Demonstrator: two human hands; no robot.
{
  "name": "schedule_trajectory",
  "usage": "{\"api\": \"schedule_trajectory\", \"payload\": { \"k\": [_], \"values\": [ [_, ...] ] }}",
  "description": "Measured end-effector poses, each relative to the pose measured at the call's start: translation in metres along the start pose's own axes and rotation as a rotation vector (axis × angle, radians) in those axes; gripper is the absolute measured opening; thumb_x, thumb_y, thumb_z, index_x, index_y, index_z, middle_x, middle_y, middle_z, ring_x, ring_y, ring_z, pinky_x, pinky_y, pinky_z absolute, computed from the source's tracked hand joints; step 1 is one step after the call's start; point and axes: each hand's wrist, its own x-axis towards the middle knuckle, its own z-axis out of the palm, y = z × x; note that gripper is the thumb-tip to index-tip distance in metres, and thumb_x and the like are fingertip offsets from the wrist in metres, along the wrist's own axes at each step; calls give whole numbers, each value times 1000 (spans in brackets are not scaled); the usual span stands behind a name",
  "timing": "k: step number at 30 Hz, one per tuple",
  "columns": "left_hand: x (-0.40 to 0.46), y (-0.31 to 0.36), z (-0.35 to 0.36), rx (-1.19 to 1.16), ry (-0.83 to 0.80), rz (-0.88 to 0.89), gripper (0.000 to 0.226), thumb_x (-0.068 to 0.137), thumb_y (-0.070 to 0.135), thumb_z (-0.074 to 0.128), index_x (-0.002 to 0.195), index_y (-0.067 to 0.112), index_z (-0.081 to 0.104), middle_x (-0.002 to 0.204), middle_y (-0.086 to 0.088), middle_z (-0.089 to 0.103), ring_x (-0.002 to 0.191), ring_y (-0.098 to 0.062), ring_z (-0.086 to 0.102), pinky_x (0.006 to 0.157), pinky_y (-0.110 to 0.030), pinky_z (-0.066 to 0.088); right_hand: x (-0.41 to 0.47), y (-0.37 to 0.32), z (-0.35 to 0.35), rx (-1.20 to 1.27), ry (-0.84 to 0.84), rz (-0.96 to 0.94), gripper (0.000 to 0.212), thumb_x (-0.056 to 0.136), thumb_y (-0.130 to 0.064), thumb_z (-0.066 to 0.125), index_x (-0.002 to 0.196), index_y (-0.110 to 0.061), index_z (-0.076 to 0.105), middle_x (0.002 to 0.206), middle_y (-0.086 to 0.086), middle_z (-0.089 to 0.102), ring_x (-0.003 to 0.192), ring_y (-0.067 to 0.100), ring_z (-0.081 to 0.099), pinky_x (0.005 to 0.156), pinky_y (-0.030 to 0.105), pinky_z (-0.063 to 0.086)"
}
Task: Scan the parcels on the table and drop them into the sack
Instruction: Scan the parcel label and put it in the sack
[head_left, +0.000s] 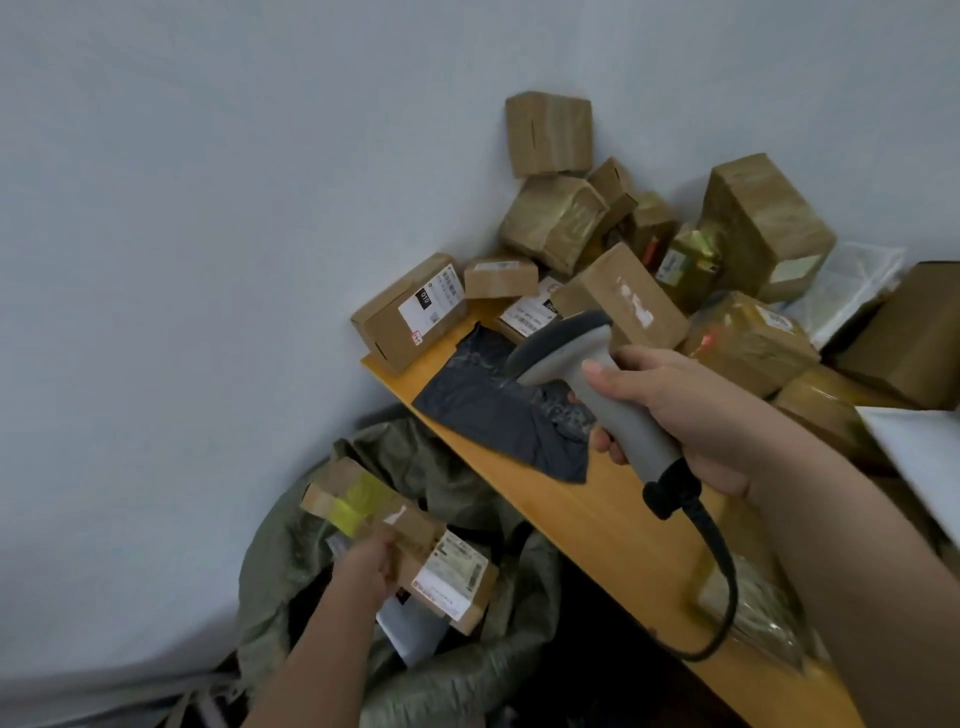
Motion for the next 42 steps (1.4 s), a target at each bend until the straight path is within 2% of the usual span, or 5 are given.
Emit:
{"api": "schedule_trajectory", "payload": {
  "k": [9, 23, 31, 36, 42],
  "values": [
    [30, 6, 18, 195, 14, 6, 45, 99, 10, 44, 143, 0, 41, 144, -21, 45, 133, -38, 43, 92, -45, 44, -7, 21, -16, 121, 182, 25, 31, 98, -28, 55, 125, -13, 53, 94, 15, 61, 57, 17, 61, 57, 34, 49],
    [-112, 3, 204, 370, -283, 319, 22, 96, 8, 56, 117, 1, 53, 108, -17, 57, 86, -24, 59, 78, -33, 51, -117, 51, -138, 300, 405, -86, 34, 97, -29, 56, 124, -9, 54, 108, 19, 59, 58, 17, 61, 58, 34, 51],
    [-227, -90, 322, 1067, -617, 763, 16, 97, 21, 57, 110, 15, 65, 110, -6, 63, 90, -18, 62, 76, -32, 54, -201, 104, -252, 459, 596, -133, 36, 99, -27, 54, 129, -7, 49, 104, 15, 60, 54, 15, 60, 48, 27, 51],
    [-238, -157, 369, 1676, -690, 1121, 16, 89, 22, 67, 97, 11, 76, 156, 3, 31, 147, -19, 18, 113, -39, 31, -232, 144, -300, 524, 681, -96, 35, 100, -29, 54, 126, -7, 51, 108, 16, 62, 56, 16, 62, 52, 29, 53],
    [-229, -187, 394, 2147, -558, 1446, 52, 92, 16, 49, 144, 20, 42, 162, 15, -8, 150, -26, -3, 121, -52, 5, -250, 180, -336, 621, 713, -36, 31, 99, -27, 55, 126, -10, 51, 90, 12, 60, 54, 17, 60, 45, 26, 52]
  ]
}}
